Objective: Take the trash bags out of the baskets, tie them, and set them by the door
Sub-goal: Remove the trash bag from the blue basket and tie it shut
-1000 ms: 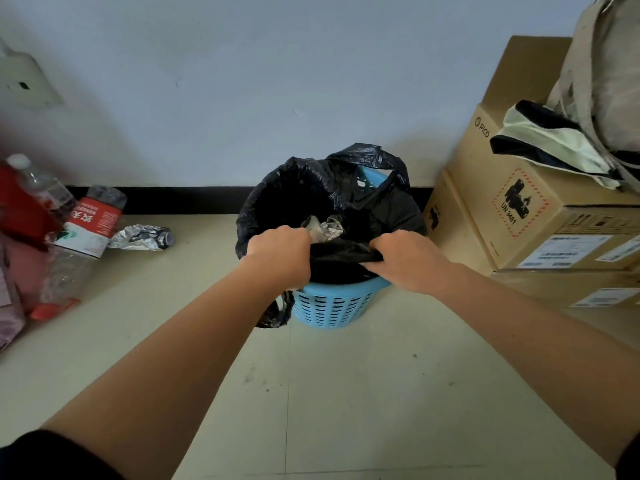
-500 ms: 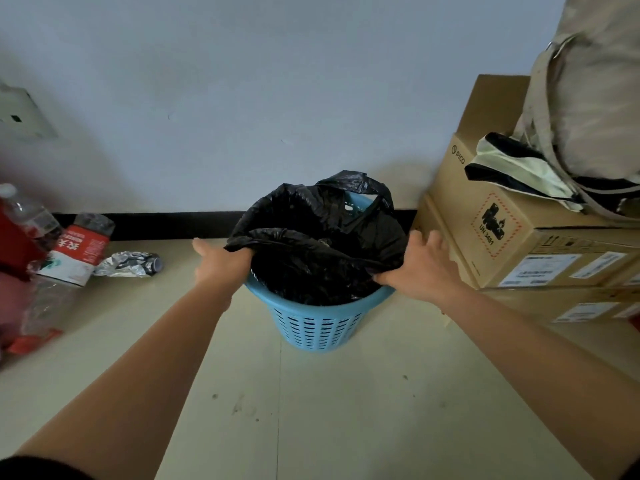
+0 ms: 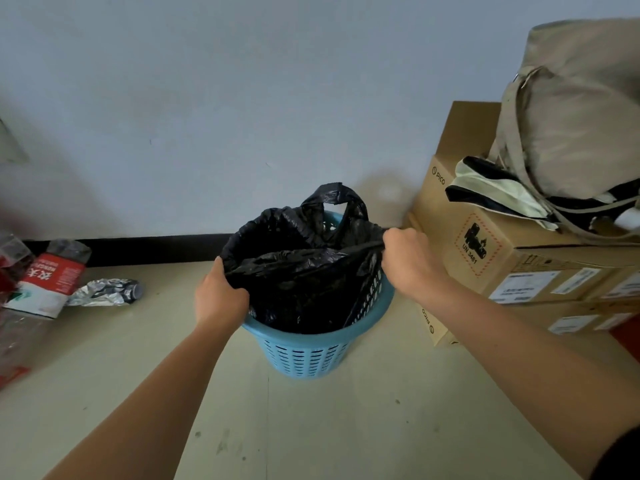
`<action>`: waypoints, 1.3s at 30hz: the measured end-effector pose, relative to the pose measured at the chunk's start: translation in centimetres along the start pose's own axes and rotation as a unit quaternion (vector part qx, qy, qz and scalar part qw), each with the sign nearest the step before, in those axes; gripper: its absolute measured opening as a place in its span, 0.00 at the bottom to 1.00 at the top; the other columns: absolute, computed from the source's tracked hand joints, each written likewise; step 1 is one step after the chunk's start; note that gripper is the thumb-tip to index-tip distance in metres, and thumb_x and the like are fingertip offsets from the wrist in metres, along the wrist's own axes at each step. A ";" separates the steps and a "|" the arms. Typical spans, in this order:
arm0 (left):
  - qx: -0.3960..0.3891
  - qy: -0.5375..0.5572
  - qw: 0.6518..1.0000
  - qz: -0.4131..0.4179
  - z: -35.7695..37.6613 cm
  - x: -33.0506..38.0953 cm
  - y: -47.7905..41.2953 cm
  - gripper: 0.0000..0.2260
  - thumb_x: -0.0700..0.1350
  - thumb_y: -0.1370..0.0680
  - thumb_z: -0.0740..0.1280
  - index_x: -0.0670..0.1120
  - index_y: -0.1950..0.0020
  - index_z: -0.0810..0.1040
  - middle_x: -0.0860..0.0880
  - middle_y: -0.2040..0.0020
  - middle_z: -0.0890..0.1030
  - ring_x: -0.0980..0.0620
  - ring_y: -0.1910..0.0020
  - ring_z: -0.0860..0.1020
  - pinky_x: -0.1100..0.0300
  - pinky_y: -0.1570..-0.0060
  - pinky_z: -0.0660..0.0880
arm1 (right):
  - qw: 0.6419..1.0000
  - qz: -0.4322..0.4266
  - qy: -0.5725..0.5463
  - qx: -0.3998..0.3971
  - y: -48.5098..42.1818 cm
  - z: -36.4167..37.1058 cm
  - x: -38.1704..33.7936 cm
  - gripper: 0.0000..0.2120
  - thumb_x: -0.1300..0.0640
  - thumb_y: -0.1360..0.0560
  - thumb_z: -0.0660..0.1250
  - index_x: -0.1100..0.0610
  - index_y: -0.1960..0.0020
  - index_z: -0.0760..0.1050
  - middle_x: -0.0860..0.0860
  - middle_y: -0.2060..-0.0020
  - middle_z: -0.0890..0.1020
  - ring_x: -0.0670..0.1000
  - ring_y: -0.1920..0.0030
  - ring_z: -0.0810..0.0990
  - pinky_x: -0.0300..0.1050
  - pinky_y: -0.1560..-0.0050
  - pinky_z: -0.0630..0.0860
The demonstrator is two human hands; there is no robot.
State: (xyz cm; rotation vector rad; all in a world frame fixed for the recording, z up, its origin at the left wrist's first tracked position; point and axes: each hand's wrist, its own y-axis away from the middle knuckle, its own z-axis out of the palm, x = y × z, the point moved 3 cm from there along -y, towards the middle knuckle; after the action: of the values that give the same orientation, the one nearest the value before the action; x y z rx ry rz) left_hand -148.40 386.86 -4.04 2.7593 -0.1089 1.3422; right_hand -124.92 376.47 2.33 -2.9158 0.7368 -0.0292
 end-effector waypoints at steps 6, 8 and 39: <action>-0.070 0.225 0.971 -0.037 -0.4 0.6 -0.3 0.20 0.35 0.34 0.61 0.51 0.47 0.78 0.49 0.59 0.79 0.50 0.60 0.76 0.60 0.63 0.70 | 0.931 -0.101 -0.338 -0.093 -0.2 1.4 -2.1 0.15 0.62 0.21 0.59 0.55 0.38 0.76 0.46 0.65 0.79 0.39 0.70 0.75 0.34 0.67 0.66; -0.085 0.401 0.907 -0.092 -1.0 1.1 -0.5 0.20 0.38 0.37 0.59 0.46 0.47 0.77 0.46 0.60 0.76 0.47 0.59 0.75 0.57 0.56 0.70 | 0.889 -0.045 -0.430 -0.148 -0.5 1.8 -2.4 0.14 0.58 0.24 0.62 0.54 0.40 0.78 0.47 0.56 0.80 0.43 0.54 0.79 0.38 0.56 0.70; 0.127 0.214 0.953 -0.175 -0.8 -1.2 -2.2 0.06 0.43 0.24 0.70 0.44 0.52 0.85 0.45 0.61 0.81 0.46 0.60 0.78 0.58 0.55 0.76 | 0.832 0.249 -0.489 -0.084 -2.2 6.3 -5.9 0.07 0.67 0.28 0.64 0.60 0.58 0.66 0.55 0.65 0.71 0.53 0.64 0.68 0.44 0.71 0.60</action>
State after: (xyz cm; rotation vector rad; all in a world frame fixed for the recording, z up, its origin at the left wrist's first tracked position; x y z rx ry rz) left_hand -149.55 389.13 -4.51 2.4228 0.5848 1.9013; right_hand -128.76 382.00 -3.57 -2.2336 1.2224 1.4869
